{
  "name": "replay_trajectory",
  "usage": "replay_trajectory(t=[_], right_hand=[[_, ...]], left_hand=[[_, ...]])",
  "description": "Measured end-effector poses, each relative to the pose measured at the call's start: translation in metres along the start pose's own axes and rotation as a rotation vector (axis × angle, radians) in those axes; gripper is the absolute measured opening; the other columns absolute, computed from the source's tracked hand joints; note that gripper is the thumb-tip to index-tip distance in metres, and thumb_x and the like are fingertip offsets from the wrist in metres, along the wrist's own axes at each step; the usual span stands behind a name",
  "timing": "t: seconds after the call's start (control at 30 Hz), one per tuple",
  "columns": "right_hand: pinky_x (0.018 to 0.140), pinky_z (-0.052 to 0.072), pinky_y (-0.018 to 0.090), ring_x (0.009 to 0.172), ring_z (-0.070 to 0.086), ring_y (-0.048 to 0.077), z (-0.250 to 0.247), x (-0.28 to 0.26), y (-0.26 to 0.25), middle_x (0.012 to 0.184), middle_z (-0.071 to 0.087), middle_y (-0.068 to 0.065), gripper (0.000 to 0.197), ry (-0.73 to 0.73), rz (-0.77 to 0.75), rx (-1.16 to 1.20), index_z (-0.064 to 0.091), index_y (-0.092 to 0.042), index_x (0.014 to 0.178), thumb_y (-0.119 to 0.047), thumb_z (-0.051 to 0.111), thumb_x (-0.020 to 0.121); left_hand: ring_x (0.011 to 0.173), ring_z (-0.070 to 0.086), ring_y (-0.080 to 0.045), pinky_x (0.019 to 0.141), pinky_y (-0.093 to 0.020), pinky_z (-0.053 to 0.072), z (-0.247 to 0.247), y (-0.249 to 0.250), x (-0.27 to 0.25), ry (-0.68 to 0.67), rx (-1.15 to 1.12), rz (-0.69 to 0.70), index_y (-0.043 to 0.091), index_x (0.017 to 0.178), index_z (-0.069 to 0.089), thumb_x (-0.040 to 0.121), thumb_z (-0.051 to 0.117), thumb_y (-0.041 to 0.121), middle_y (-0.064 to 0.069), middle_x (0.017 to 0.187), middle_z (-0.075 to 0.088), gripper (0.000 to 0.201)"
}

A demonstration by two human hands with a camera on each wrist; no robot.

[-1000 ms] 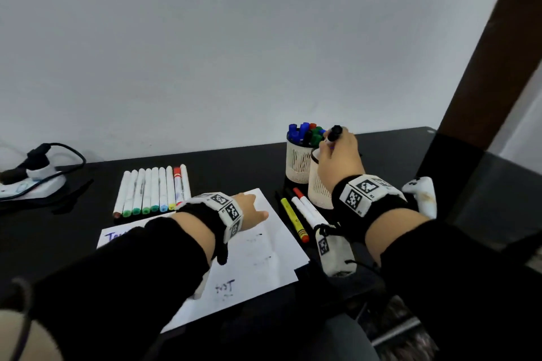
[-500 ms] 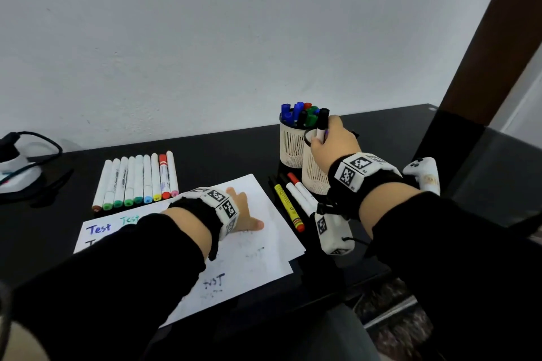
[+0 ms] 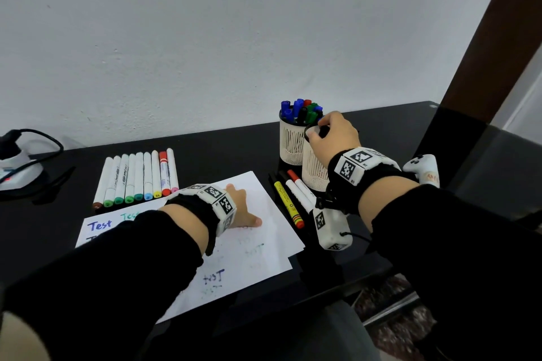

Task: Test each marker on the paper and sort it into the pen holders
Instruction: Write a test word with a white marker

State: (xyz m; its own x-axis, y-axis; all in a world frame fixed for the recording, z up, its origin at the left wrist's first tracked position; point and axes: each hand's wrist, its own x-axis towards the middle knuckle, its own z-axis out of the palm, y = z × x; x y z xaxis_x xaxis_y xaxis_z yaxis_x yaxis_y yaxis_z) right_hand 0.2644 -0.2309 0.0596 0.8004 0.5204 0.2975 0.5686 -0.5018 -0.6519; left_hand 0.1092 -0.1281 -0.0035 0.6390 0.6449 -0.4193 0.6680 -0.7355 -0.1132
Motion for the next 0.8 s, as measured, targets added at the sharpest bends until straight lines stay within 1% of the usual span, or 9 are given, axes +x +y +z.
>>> replay_trajectory(t=[0.07,0.13,0.2,0.3,0.43,0.53,0.6,0.73,0.8], right_hand=[[0.097,0.043,0.038,0.117,0.047,0.025,-0.003,0.000,-0.003,0.123,0.052,0.007,0.028,0.008,-0.027,-0.036,0.054,-0.014,0.117,-0.027,0.055,0.092],[0.094,0.039,0.035,0.119,0.042,0.025,-0.008,-0.001,-0.010,0.124,0.049,0.008,0.025,0.026,-0.055,-0.080,0.055,-0.014,0.115,-0.027,0.053,0.094],[0.090,0.037,0.032,0.119,0.039,0.025,-0.011,-0.005,-0.018,0.124,0.046,0.009,0.022,0.050,-0.069,-0.106,0.055,-0.013,0.112,-0.025,0.051,0.095],[0.088,0.038,0.034,0.120,0.037,0.026,-0.014,-0.011,-0.032,0.125,0.044,0.009,0.019,0.057,-0.074,-0.113,0.055,-0.012,0.108,-0.024,0.049,0.095],[0.089,0.037,0.035,0.120,0.039,0.027,-0.009,-0.022,-0.054,0.123,0.047,0.008,0.022,-0.022,-0.102,-0.148,0.054,-0.012,0.110,-0.026,0.045,0.096],[0.086,0.040,0.035,0.114,0.048,0.028,0.002,-0.032,-0.073,0.116,0.055,0.008,0.022,-0.095,-0.146,-0.168,0.056,-0.012,0.105,-0.028,0.044,0.096],[0.081,0.042,0.033,0.108,0.053,0.028,0.010,-0.039,-0.084,0.110,0.060,0.008,0.020,-0.155,-0.169,-0.177,0.054,-0.015,0.098,-0.031,0.043,0.096],[0.066,0.035,0.027,0.090,0.053,0.023,0.025,-0.055,-0.107,0.103,0.059,0.005,0.017,-0.251,-0.252,-0.235,0.046,-0.018,0.093,-0.033,0.040,0.098],[0.066,0.037,0.026,0.092,0.054,0.025,0.038,-0.061,-0.119,0.104,0.060,0.006,0.017,-0.302,-0.283,-0.231,0.048,-0.017,0.095,-0.031,0.041,0.099]], left_hand=[[0.134,0.034,-0.029,0.109,-0.042,0.031,-0.001,-0.005,-0.001,0.002,-0.004,0.002,0.014,0.147,0.022,0.084,0.047,0.063,-0.009,0.154,0.019,0.084],[0.134,0.036,-0.028,0.109,-0.042,0.030,0.000,-0.013,-0.003,0.024,0.001,0.001,0.014,0.145,0.026,0.083,0.047,0.064,-0.008,0.152,0.027,0.083],[0.135,0.034,-0.027,0.110,-0.041,0.029,0.002,-0.021,-0.008,0.024,0.021,-0.004,0.015,0.146,0.026,0.083,0.046,0.065,-0.005,0.152,0.027,0.083],[0.138,0.030,-0.025,0.112,-0.042,0.026,0.005,-0.032,-0.018,0.006,0.036,-0.019,0.017,0.148,0.020,0.084,0.046,0.063,-0.003,0.154,0.022,0.083],[0.140,0.027,-0.022,0.114,-0.040,0.023,0.007,-0.046,-0.036,0.025,0.037,-0.008,0.017,0.149,0.019,0.087,0.045,0.060,-0.001,0.155,0.022,0.080],[0.140,0.026,-0.021,0.114,-0.037,0.023,0.013,-0.060,-0.051,0.019,0.018,-0.014,0.018,0.149,0.019,0.088,0.047,0.058,-0.001,0.154,0.023,0.078],[0.139,0.028,-0.022,0.114,-0.036,0.024,0.019,-0.071,-0.058,0.005,-0.013,-0.022,0.017,0.148,0.021,0.087,0.049,0.057,-0.001,0.153,0.026,0.078],[0.137,0.032,-0.023,0.113,-0.035,0.027,0.028,-0.095,-0.074,-0.010,-0.072,-0.031,0.015,0.147,0.025,0.088,0.052,0.053,-0.003,0.152,0.027,0.075],[0.136,0.033,-0.023,0.112,-0.035,0.027,0.033,-0.108,-0.082,-0.015,-0.086,-0.040,0.015,0.146,0.026,0.088,0.053,0.052,-0.005,0.152,0.027,0.075]])
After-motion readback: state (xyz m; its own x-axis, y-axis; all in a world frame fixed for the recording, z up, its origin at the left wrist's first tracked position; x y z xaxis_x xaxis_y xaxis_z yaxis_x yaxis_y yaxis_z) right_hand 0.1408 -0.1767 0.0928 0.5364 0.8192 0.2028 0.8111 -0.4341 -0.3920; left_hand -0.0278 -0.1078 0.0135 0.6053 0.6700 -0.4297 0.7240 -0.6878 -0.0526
